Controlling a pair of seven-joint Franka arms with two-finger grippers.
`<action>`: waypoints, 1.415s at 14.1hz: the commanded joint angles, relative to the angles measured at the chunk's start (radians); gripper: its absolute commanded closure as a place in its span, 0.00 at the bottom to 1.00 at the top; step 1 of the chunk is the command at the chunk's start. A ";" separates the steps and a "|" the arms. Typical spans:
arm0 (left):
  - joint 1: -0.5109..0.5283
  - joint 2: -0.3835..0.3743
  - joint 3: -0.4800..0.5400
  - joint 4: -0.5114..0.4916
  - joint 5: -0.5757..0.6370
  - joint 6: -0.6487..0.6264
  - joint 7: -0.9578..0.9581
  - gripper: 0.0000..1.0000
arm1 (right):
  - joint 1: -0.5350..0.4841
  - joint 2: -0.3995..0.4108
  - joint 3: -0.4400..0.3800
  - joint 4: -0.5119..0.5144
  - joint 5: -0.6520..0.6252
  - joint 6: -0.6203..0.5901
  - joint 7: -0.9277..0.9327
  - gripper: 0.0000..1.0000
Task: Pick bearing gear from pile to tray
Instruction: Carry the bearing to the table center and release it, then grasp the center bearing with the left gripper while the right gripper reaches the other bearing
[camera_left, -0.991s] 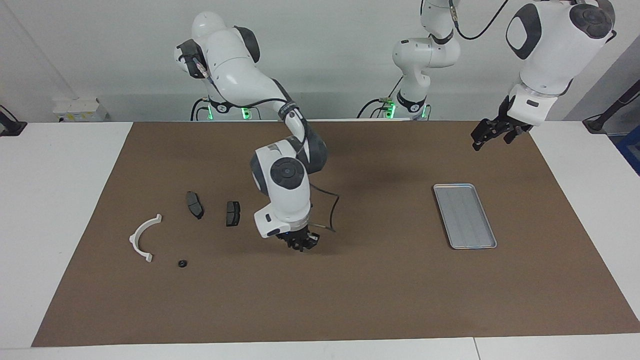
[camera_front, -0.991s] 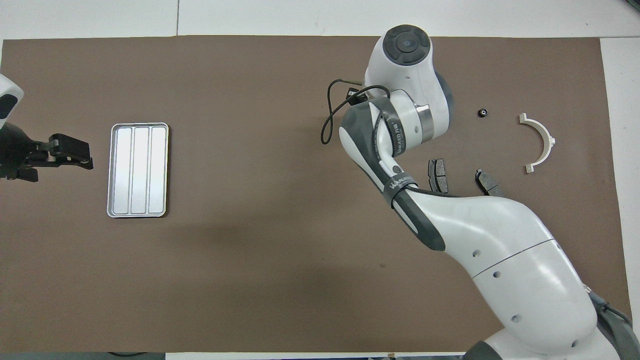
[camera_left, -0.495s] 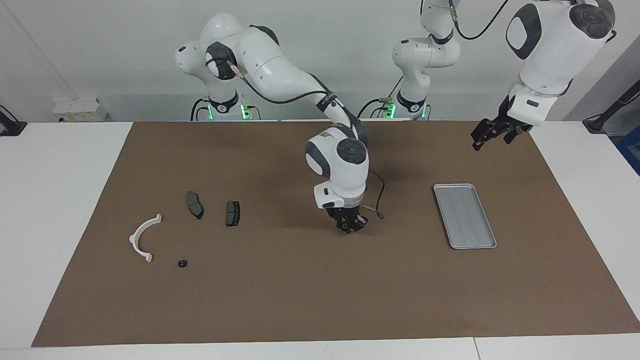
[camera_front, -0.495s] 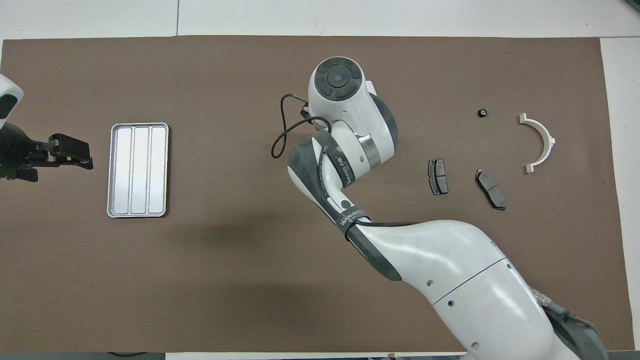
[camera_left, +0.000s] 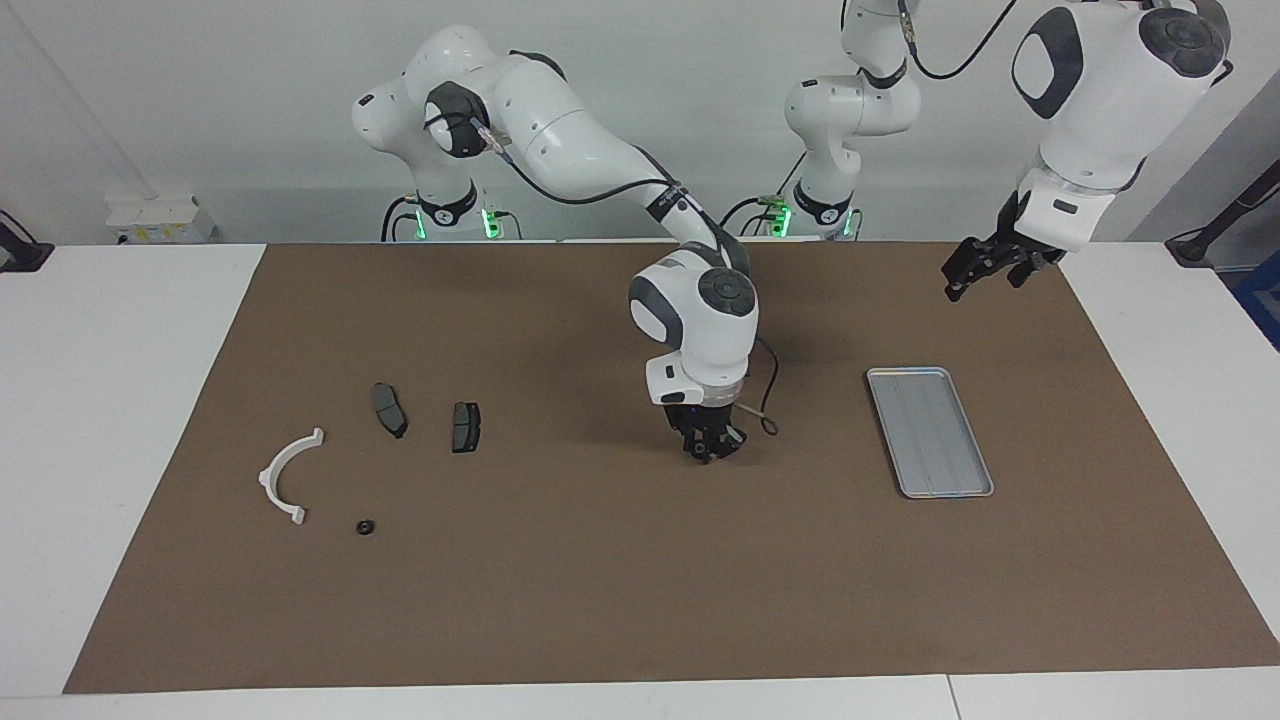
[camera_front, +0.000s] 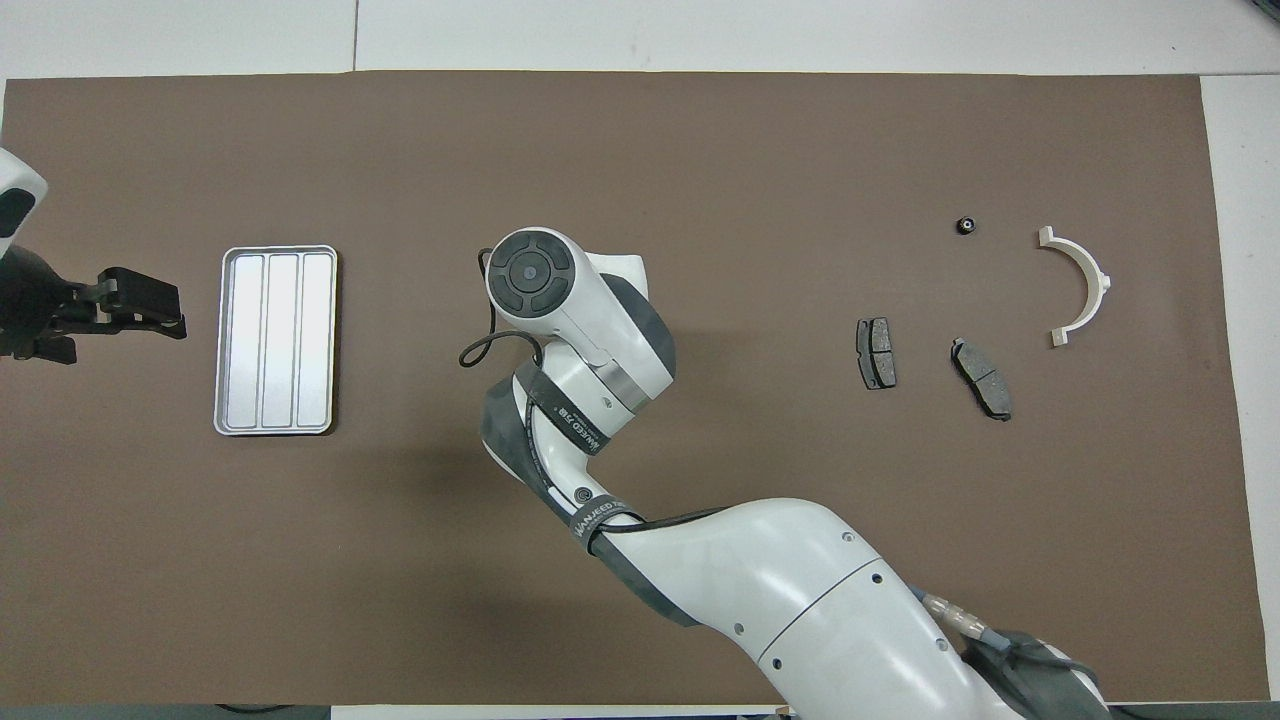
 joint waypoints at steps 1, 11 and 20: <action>-0.001 -0.024 0.003 -0.020 -0.012 0.006 0.005 0.00 | -0.008 0.048 0.002 0.041 -0.002 0.019 0.015 0.00; -0.001 -0.024 0.001 -0.020 -0.012 0.009 0.009 0.00 | -0.260 -0.142 0.012 0.041 0.078 -0.167 -0.590 0.00; -0.205 0.063 -0.011 -0.029 -0.042 0.180 -0.518 0.00 | -0.528 -0.146 0.006 -0.013 0.078 -0.163 -1.218 0.00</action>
